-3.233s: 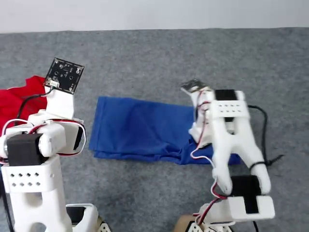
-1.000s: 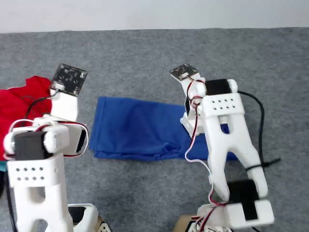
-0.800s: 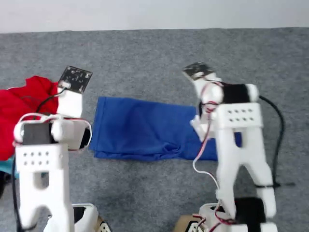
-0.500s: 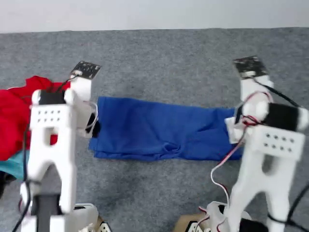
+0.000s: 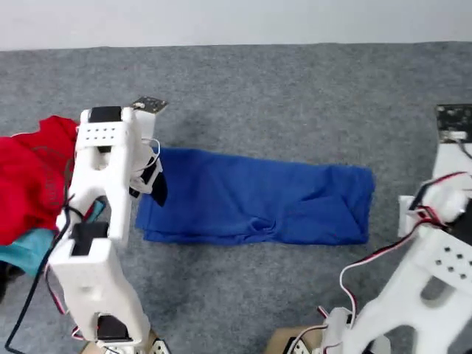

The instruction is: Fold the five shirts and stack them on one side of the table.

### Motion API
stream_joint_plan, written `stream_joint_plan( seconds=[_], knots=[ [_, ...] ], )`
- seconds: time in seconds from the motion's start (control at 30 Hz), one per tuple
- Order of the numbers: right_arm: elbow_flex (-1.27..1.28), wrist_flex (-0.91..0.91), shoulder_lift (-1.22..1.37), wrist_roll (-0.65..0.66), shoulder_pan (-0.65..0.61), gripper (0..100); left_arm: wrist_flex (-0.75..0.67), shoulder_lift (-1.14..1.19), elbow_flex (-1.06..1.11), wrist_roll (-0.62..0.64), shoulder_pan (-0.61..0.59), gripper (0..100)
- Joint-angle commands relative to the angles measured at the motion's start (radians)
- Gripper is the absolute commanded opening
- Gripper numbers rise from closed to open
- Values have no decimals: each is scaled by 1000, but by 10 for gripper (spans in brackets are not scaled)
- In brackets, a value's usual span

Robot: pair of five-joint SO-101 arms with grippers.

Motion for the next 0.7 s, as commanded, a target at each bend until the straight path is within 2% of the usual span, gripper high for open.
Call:
stream_joint_plan(
  seconds=[0.0,0.27,0.67],
  knots=[
    [-18,44,-31,38,61,9,8,55,-142,-18,-43,217],
    [-18,44,-31,52,97,9,25,226,-223,-49,-46,214],
    [-18,44,-30,51,93,9,-6,256,-222,-18,44,214]
  ],
)
